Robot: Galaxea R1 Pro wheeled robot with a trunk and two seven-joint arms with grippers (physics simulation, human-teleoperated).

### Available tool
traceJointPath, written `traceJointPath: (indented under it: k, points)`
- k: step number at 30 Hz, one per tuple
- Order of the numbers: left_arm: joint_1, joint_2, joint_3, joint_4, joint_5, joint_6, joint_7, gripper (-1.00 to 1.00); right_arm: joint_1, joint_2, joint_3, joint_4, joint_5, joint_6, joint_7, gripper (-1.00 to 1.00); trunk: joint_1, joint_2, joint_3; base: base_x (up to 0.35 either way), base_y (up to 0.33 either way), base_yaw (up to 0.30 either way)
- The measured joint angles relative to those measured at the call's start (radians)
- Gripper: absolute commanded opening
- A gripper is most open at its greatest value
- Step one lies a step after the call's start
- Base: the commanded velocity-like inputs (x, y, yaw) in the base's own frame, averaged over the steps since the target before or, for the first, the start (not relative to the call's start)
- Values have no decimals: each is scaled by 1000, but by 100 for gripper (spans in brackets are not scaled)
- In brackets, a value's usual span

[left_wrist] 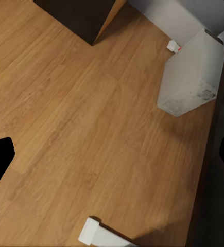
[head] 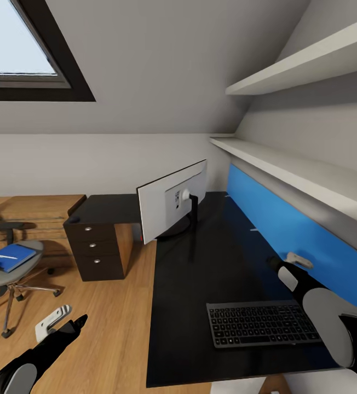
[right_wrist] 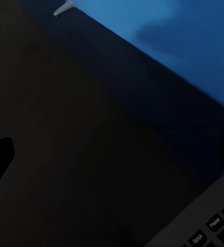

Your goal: In the bedroom, organize the workspace by keeping the computer under the desk, ensuring the monitor is on the desk, placing the keyboard on the desk next to the monitor, placing the mouse on the desk next to the keyboard, moving the folder from the swivel chair onto the desk next to the mouse, stacking the notebook on top of the folder with the pen on top of the notebook, and positioning the swivel chair next to the desk.

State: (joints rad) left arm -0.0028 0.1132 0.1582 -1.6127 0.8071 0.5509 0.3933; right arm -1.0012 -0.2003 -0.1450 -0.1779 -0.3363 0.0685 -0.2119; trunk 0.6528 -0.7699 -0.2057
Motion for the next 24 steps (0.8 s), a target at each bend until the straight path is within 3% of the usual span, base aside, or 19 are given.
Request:
traceJointPath:
  k: [9,24]
  points:
    - [0,-1,2,-2,1,-3,1,100,0,-4,5,22,6,-1,-1,100,0,0,0,19,0,0]
    - [0,-1,3,-2,2,-4,2,100,0,-1,47,20,39,4,8,100,58,-105,-47,0,0,0]
